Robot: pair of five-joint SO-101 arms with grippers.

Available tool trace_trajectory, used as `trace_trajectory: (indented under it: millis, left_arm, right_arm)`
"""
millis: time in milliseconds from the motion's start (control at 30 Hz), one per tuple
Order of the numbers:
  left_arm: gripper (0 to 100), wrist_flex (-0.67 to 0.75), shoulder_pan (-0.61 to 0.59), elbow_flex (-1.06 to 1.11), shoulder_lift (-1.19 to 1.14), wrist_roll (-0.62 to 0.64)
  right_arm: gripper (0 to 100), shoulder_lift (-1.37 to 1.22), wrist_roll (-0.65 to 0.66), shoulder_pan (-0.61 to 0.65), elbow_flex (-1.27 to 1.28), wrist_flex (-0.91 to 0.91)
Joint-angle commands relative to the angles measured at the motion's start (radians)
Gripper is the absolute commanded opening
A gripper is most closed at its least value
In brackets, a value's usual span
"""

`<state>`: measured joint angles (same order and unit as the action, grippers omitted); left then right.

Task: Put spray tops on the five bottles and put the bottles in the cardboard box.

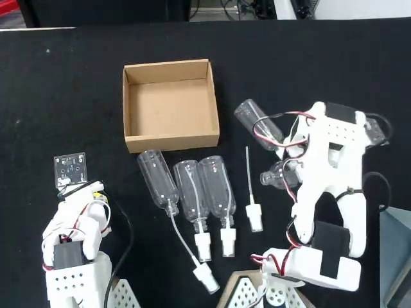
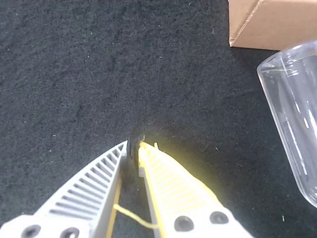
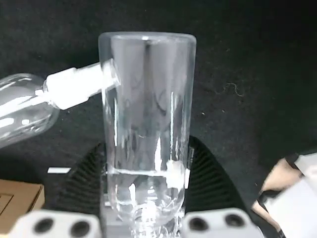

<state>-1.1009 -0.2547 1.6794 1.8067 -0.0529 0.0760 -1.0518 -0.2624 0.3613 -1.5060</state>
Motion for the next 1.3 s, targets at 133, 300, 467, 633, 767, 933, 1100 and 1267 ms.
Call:
trace_trajectory:
  millis: [133,300,467,633,767,933,1100,1267]
  left_arm:
    - [3,0.023,-0.012,0.022,0.008,0.003]
    - [3,0.023,-0.012,0.022,0.008,0.003]
    - [3,0.025,-0.012,0.022,0.008,0.003]
    - [3,0.025,-0.012,0.022,0.008,0.003]
    - [3,0.025,-0.012,0.022,0.008,0.003]
    - [3,0.025,-0.012,0.022,0.008,0.003]
    - [3,0.025,-0.012,0.022,0.008,0.003]
    - [3,0.025,-0.012,0.022,0.008,0.003]
  right_arm:
    - [1.1,0.107,-0.012,-0.031,0.159,0.215]
    - [1.1,0.107,-0.023,-0.031,0.202,0.259]
    - [1.4,0.101,-0.077,-0.028,0.202,0.222]
    - [1.7,0.097,-0.114,-0.031,0.208,0.221]
    - [1.8,0.102,-0.146,-0.029,0.225,0.221]
    - [1.8,0.099,-0.166,-0.031,0.225,0.221]
    - [12.1,0.097,-0.180,-0.023,0.222,0.192]
    - [17.8,0.099,-0.180,-0.025,0.219,0.167]
